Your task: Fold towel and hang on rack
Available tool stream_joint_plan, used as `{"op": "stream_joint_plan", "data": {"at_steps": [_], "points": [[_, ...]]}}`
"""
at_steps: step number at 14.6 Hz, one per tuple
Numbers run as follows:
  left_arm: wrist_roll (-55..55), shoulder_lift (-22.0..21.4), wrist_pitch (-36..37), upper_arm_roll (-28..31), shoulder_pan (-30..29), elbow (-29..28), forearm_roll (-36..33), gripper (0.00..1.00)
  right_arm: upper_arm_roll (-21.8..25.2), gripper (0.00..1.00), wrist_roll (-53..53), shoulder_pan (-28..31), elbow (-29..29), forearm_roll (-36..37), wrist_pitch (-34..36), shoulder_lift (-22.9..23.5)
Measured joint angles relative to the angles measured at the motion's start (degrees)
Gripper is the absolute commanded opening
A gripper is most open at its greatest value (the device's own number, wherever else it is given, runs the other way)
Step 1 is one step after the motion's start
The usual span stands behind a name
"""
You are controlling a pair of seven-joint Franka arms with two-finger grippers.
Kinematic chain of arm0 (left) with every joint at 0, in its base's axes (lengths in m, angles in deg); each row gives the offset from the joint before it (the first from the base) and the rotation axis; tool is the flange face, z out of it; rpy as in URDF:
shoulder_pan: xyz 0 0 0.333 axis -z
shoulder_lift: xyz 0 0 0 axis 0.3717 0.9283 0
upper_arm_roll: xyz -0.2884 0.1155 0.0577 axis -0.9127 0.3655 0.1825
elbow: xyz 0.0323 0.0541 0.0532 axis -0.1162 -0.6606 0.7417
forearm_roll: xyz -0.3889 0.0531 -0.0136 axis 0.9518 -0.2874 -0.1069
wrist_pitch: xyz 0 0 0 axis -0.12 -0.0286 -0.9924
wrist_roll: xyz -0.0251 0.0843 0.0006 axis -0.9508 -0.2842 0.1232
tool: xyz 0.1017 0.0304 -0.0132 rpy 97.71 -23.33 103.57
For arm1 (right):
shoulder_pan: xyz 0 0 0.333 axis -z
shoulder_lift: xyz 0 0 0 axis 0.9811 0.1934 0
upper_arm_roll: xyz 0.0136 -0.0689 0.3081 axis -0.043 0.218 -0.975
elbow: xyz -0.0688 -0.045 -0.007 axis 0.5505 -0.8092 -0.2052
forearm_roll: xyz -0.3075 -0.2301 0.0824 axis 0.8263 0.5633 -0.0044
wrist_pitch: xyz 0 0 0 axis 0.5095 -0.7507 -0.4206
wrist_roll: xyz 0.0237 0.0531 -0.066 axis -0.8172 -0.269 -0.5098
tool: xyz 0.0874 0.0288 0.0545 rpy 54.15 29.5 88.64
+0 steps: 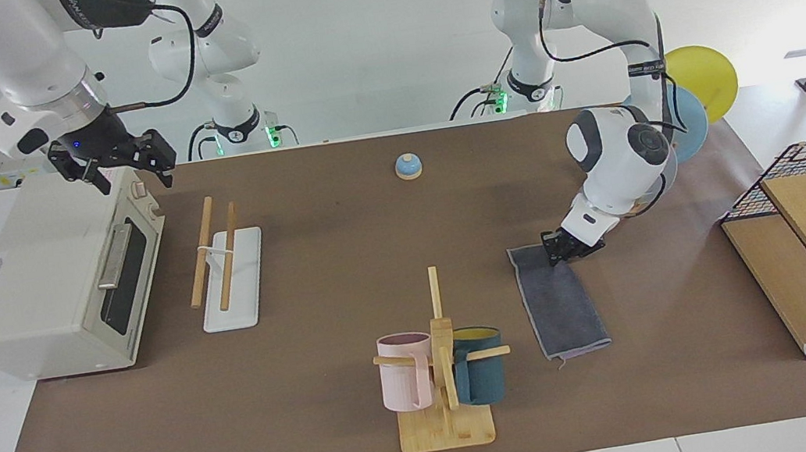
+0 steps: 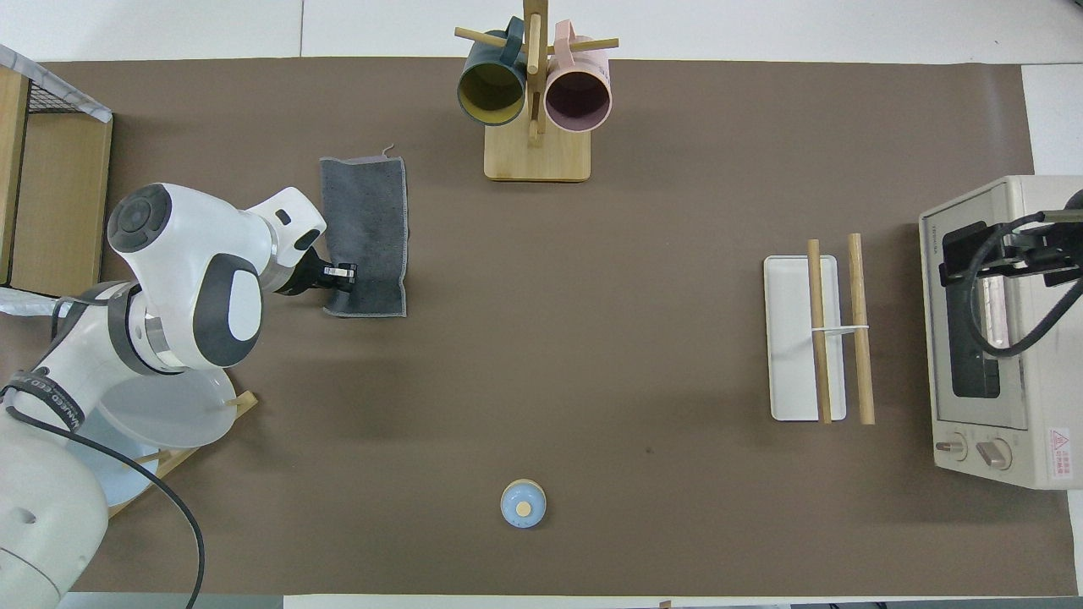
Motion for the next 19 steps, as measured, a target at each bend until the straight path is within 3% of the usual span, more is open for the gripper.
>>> {"op": "stream_joint_plan", "data": {"at_steps": [6, 14, 17, 19], "points": [[8.99, -0.3, 7.47, 0.11, -0.77, 6.18, 0.25, 0.0, 0.01, 1.0, 0.0, 0.04, 0.04, 0.0, -0.52, 0.0], [43.37, -2.07, 21.23, -1.86, -0.26, 20.41, 0.24, 0.0, 0.13, 1.0, -1.4, 0.48, 4.39, 0.0, -0.44, -1.77], [57.23, -3.08, 22.26, -3.54, 0.29, 22.66, 0.25, 0.0, -0.05, 1.0, -1.69, 0.38, 5.47, -0.61, -0.44, -2.64], [67.61, -4.19, 22.26, -5.03, 0.31, 23.05, 0.29, 0.0, -0.06, 1.0, -5.15, 0.44, 6.08, -4.85, -0.32, -2.92]]}}
